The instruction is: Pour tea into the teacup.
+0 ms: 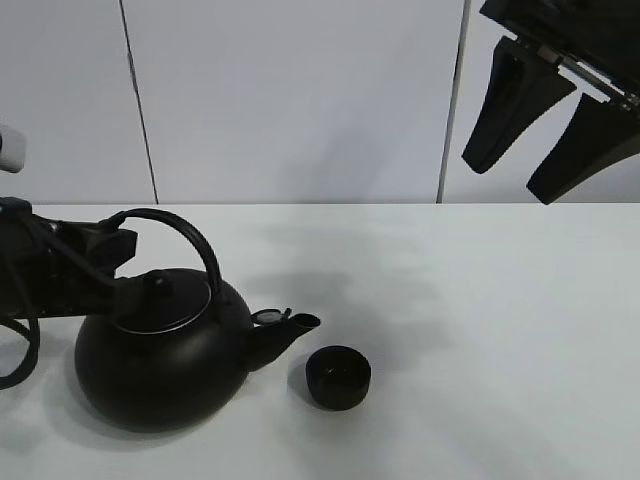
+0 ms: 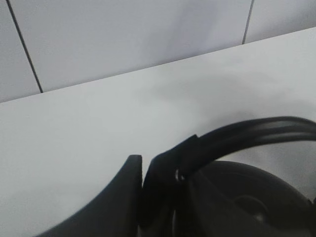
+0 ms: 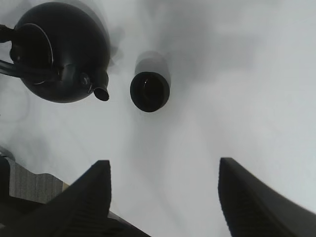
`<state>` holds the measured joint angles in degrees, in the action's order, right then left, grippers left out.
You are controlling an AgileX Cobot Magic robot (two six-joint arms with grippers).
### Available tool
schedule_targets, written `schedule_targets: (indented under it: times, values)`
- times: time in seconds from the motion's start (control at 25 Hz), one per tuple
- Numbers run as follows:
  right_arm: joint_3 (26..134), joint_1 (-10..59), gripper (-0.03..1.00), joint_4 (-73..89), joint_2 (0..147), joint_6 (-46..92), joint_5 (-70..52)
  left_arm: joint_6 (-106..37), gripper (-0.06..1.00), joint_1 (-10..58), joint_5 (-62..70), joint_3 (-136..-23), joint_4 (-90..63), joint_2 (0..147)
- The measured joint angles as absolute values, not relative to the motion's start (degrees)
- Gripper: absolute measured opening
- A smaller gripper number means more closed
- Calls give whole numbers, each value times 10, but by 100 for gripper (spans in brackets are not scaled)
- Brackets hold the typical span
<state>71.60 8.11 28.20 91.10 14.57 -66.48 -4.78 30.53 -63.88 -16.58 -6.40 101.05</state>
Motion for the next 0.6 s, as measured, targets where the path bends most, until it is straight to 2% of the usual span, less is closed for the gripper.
schedule_targets:
  times: [0.6]
  values:
    - [716,81,43,288,911,146,-663,-47,15,306,-595,-221,-6,1006]
